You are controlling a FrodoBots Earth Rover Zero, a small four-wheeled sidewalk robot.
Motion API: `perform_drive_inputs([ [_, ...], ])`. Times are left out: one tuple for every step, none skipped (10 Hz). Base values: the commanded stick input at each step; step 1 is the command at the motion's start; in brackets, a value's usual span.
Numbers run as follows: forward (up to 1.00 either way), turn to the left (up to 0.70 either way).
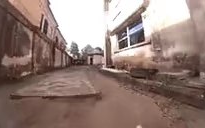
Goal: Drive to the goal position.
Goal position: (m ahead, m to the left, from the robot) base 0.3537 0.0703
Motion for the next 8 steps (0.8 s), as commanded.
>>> perform_drive_inputs([
  [0.64,0.01],
  [0.64,-0.10],
  [0.64,-0.28],
  [0.64,0.00],
  [0.64,0.01],
  [0.64,0.01],
  [0.64,0.01],
  [0.64,0.01],
])
